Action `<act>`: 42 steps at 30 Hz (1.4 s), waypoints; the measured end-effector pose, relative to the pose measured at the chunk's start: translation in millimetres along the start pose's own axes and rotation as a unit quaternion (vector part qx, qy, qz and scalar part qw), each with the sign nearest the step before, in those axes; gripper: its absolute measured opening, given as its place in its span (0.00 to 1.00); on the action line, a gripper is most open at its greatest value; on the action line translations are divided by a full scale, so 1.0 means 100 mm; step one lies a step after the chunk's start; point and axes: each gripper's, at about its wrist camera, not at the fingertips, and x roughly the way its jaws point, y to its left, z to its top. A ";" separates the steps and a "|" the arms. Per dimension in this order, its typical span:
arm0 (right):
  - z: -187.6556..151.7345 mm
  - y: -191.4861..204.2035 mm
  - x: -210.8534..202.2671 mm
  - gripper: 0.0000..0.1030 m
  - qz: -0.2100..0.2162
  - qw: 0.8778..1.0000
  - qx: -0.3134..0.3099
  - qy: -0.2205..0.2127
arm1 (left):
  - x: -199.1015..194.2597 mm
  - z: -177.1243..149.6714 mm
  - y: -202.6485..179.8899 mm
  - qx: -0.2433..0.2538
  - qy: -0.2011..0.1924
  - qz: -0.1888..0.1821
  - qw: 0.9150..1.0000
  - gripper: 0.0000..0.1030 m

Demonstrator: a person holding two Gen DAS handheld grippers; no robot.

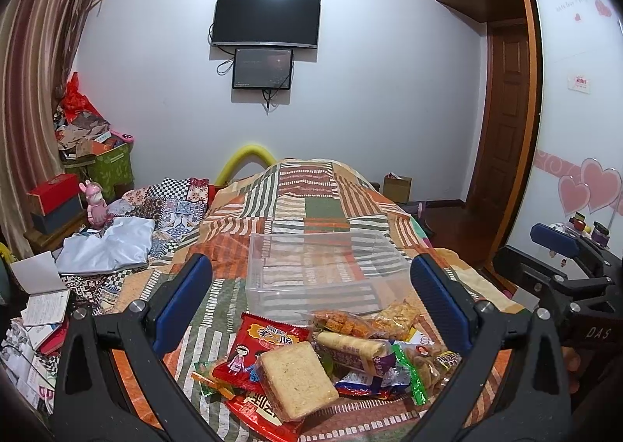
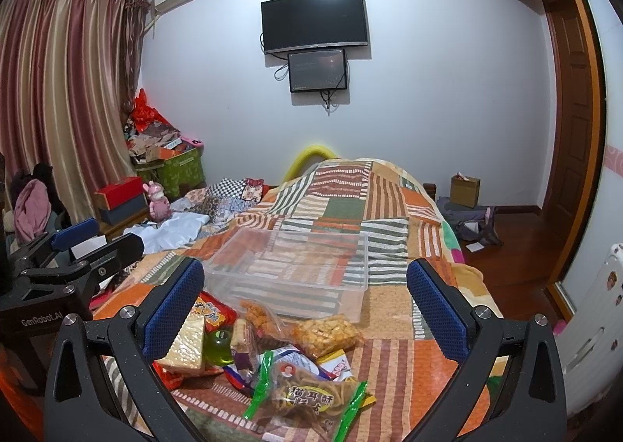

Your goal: Organize snacks

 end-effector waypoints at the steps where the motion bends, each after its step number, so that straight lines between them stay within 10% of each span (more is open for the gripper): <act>1: 0.00 -0.02 0.00 1.00 0.001 1.000 0.001 0.000 | 0.00 0.00 0.00 0.000 0.000 0.000 1.000 1.00; 42: -0.01 -0.04 0.00 1.00 0.004 1.000 0.001 0.000 | 0.02 0.00 -0.05 0.003 0.004 -0.005 1.000 1.00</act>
